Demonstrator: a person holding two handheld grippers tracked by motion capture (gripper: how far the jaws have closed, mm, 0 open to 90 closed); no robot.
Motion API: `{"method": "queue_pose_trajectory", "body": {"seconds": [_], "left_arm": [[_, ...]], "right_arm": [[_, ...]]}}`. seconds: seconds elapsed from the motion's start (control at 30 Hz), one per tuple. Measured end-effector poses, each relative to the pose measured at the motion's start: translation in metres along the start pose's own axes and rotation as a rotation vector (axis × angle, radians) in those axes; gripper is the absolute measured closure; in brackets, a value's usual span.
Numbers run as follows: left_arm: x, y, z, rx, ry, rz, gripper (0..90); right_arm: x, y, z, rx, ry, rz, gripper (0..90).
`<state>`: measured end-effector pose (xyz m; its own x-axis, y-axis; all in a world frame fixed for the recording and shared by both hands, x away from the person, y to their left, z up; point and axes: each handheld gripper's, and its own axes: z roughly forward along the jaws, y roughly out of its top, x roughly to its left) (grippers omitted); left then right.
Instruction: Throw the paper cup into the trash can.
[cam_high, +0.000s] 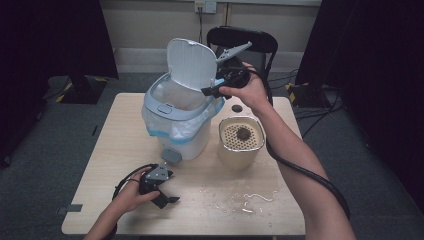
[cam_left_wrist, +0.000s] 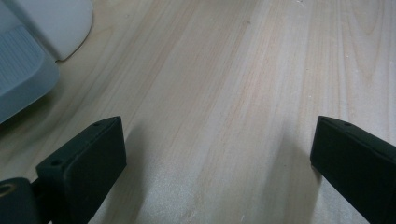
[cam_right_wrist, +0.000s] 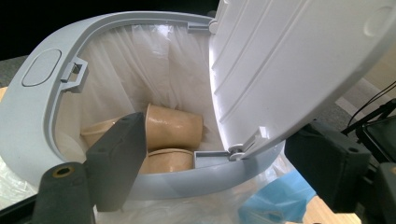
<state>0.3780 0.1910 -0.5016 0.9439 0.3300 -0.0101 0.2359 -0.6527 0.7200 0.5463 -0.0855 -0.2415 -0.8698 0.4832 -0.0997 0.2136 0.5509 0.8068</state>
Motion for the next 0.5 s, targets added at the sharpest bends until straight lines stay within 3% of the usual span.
{"method": "queue_pose_trajectory", "body": {"seconds": [0.5], "left_arm": [[0.000, 0.000, 0.000, 0.008, -0.003, -0.003, 2.0]], "right_arm": [[0.003, 0.011, -0.006, -0.034, -0.008, 0.001, 21.6]]}}
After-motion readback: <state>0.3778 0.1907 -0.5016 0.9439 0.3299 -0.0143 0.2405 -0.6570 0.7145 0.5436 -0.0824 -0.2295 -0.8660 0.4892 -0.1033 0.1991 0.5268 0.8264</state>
